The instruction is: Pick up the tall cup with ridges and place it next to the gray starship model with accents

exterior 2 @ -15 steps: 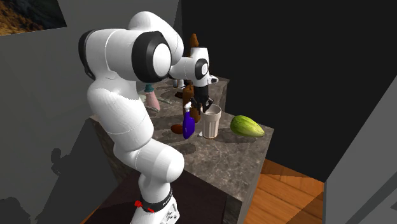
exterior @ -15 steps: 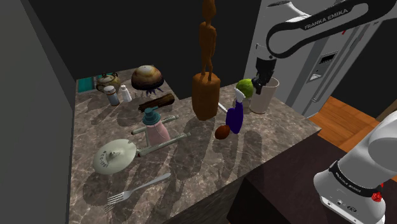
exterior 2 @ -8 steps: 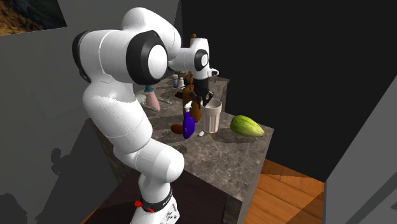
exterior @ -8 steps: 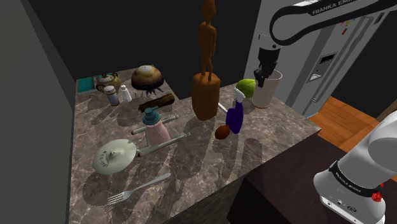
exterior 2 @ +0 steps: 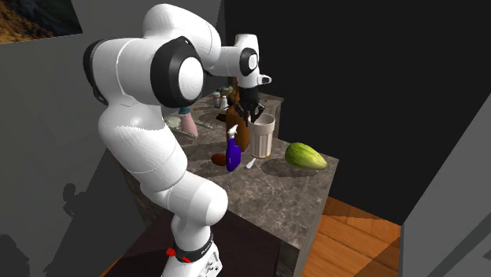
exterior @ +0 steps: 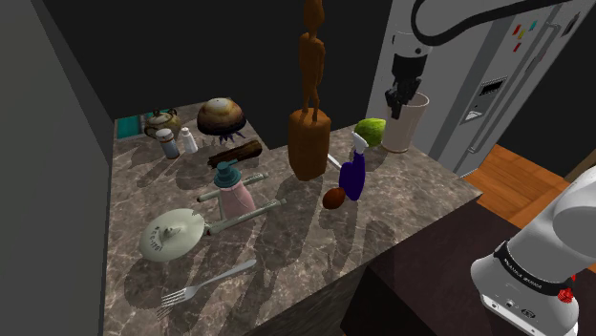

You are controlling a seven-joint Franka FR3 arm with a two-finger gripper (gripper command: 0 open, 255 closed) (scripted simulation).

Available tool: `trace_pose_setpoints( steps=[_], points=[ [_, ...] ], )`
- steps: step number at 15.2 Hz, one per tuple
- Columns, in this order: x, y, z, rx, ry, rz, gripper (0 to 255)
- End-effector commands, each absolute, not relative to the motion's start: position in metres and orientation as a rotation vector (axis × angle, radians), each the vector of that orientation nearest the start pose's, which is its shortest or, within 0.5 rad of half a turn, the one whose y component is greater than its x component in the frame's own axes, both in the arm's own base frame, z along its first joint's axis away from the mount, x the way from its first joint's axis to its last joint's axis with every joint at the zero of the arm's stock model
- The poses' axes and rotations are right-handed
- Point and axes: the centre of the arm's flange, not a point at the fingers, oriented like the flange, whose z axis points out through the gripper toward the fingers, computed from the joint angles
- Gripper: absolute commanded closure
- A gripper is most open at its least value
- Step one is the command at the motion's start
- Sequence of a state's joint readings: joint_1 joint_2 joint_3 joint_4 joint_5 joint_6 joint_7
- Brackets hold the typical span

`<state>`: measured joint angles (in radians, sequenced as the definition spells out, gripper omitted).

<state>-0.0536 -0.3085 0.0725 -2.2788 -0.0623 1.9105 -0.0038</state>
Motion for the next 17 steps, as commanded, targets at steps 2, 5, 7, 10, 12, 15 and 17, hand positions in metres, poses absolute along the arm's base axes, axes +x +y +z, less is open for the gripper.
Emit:
trace_pose_setpoints(
  steps=[2,5,7,10,12,15,17],
  points=[
    [0.45,0.005,0.489,-3.22,-0.066,0.097,255],
    [0.45,0.005,0.505,-3.22,-0.066,0.097,255],
    [0.45,0.005,0.516,-3.22,-0.066,0.097,255],
    [0.45,0.005,0.532,-3.22,-0.066,0.097,255],
    [0.45,0.005,0.542,-3.22,-0.066,0.097,255],
    [0.448,0.018,0.549,-3.22,-0.066,0.097,255],
    [0.445,0.045,0.549,-3.22,-0.066,0.097,255]
  ],
)
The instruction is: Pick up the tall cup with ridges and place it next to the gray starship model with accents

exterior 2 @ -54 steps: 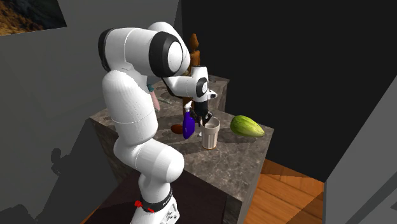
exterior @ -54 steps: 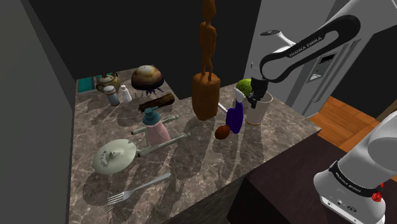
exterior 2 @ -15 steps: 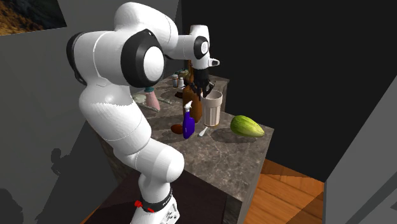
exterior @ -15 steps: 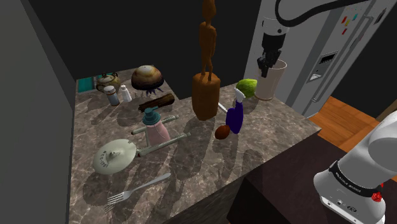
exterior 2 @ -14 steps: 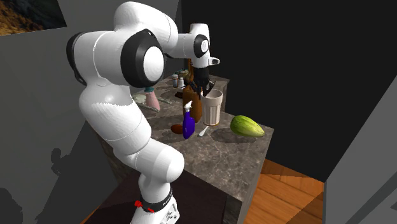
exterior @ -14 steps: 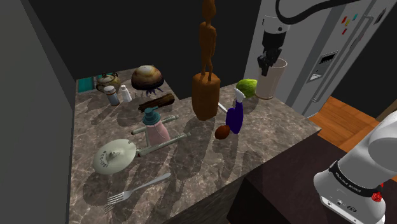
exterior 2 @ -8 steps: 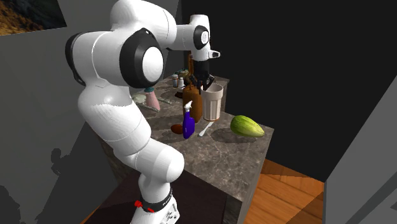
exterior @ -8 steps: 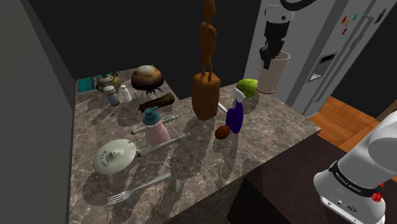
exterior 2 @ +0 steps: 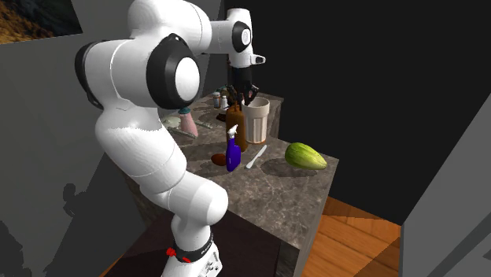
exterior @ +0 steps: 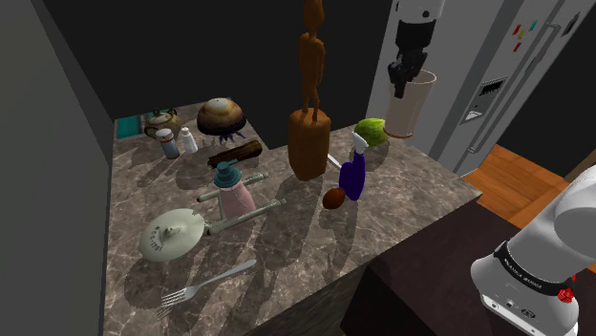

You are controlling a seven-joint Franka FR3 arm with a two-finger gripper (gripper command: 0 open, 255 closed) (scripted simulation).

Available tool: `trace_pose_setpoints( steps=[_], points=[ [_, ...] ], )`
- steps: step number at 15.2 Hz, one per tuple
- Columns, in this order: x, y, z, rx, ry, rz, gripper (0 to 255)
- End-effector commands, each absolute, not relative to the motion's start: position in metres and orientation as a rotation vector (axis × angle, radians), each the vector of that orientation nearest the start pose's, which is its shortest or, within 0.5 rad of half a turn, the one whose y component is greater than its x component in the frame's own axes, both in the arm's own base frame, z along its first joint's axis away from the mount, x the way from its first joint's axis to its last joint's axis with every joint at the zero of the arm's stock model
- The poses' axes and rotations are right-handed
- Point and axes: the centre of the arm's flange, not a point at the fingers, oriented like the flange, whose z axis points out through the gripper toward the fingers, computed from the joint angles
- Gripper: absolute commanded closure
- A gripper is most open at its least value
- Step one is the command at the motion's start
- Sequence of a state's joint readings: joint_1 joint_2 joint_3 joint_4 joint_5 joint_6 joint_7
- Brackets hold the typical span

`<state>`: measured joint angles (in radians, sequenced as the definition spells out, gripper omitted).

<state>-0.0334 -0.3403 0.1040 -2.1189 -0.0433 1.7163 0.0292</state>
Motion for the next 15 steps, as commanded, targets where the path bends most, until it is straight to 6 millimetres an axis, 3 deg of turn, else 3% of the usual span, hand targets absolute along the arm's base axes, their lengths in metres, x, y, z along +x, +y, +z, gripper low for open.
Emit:
trace_pose_setpoints(
  steps=[1,15],
  points=[
    [0.443,0.058,0.549,-3.22,-0.066,0.097,255],
    [0.417,0.241,0.549,-3.22,-0.066,0.097,255]
  ],
)
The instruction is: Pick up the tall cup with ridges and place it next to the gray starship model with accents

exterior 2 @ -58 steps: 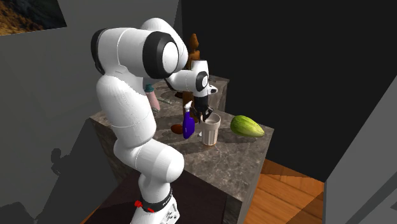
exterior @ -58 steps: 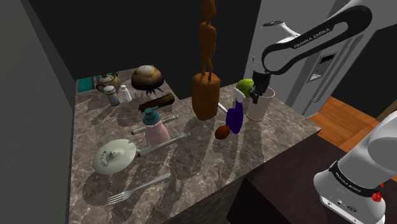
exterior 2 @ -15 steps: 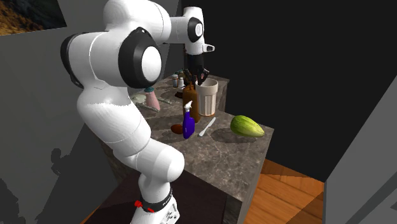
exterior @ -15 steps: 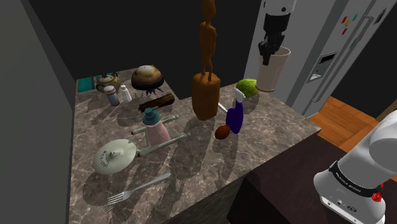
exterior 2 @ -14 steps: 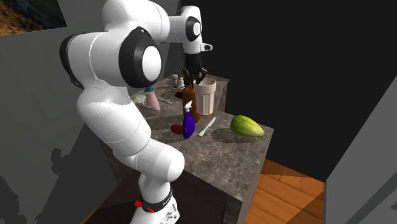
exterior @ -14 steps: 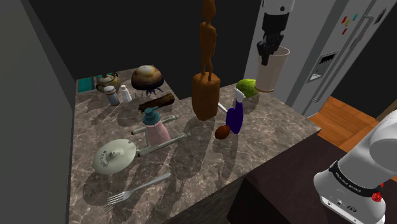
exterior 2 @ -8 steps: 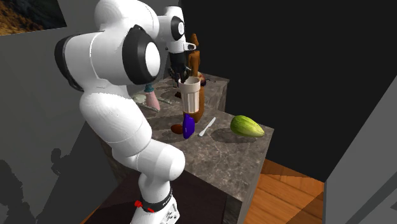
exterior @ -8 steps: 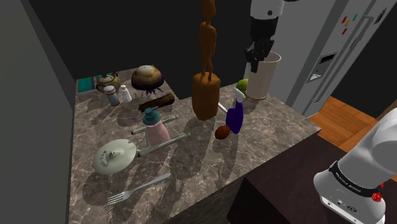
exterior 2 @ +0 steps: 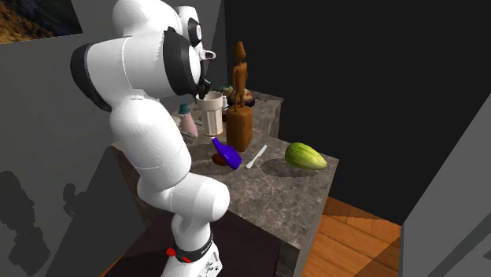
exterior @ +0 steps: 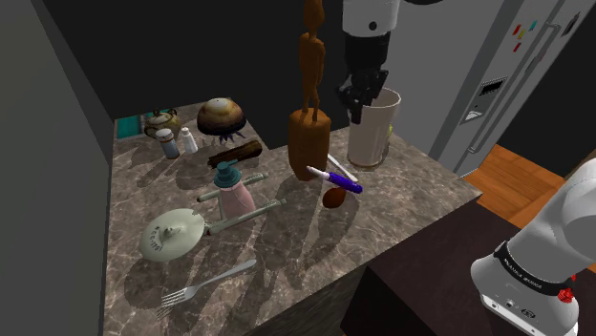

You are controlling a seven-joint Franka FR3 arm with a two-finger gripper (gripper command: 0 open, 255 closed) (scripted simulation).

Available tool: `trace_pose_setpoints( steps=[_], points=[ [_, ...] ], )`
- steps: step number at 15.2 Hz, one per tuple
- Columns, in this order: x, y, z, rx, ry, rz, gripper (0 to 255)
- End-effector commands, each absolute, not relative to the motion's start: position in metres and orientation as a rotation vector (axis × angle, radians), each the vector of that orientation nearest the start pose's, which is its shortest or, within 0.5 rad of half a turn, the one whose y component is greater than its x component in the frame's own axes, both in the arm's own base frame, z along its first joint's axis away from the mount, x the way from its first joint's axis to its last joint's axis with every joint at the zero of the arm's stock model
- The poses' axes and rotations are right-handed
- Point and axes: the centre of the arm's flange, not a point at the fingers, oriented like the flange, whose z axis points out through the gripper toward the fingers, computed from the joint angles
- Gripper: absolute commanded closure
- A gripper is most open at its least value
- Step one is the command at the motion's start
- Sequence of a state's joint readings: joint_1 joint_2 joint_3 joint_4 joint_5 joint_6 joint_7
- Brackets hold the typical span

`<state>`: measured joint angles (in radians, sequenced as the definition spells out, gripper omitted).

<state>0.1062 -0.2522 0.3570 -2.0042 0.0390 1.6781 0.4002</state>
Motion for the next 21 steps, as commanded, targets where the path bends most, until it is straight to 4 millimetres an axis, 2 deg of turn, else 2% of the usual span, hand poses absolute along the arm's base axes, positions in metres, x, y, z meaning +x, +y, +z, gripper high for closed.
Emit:
trace_pose_setpoints(
  steps=[1,21],
  points=[
    [0.416,0.254,0.549,-3.22,-0.066,0.097,255],
    [0.379,0.515,0.55,-3.22,-0.066,0.097,255]
  ],
)
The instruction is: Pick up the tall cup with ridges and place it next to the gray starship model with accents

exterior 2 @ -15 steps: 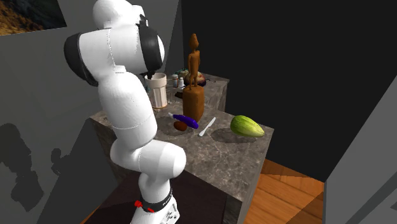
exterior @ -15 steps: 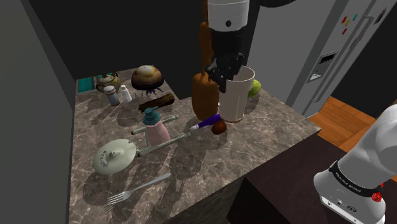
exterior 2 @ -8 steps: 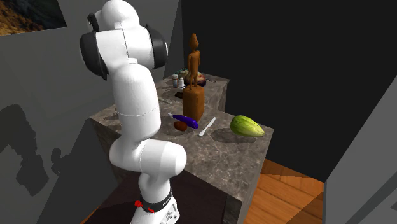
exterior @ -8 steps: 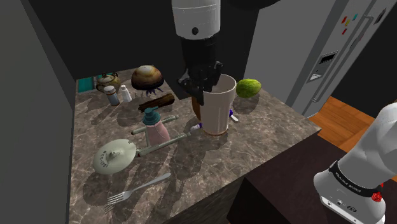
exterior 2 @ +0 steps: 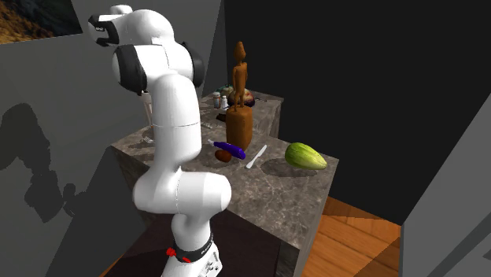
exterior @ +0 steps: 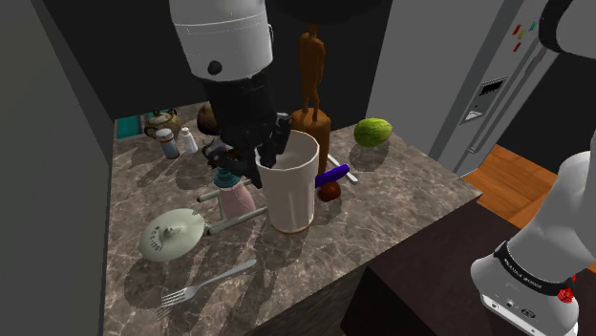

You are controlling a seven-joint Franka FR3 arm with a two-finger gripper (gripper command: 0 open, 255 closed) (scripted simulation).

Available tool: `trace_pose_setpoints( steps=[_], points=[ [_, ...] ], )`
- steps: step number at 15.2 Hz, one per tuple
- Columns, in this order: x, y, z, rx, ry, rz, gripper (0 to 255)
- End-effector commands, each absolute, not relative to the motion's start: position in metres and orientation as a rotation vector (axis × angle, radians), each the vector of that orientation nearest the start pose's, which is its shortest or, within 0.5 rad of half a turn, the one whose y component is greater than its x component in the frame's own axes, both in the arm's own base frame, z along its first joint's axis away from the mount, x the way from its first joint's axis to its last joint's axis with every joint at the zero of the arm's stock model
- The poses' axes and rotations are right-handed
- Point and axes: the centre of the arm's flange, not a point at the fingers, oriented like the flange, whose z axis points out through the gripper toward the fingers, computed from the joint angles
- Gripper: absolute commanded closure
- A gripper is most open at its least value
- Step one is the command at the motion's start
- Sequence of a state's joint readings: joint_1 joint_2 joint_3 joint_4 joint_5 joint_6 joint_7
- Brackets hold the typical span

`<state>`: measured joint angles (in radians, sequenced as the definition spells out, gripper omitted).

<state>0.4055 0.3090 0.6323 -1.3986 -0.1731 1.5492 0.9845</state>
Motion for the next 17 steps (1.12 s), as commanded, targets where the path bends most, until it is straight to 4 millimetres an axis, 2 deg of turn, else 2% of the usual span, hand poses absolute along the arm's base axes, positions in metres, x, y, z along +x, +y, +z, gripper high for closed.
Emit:
trace_pose_setpoints(
  steps=[1,5,17],
  points=[
    [0.377,0.528,0.55,-3.22,-0.066,0.097,255],
    [0.37,0.584,0.551,-3.22,-0.066,0.097,255],
    [0.37,0.584,0.487,-3.22,-0.066,0.097,255]
  ],
)
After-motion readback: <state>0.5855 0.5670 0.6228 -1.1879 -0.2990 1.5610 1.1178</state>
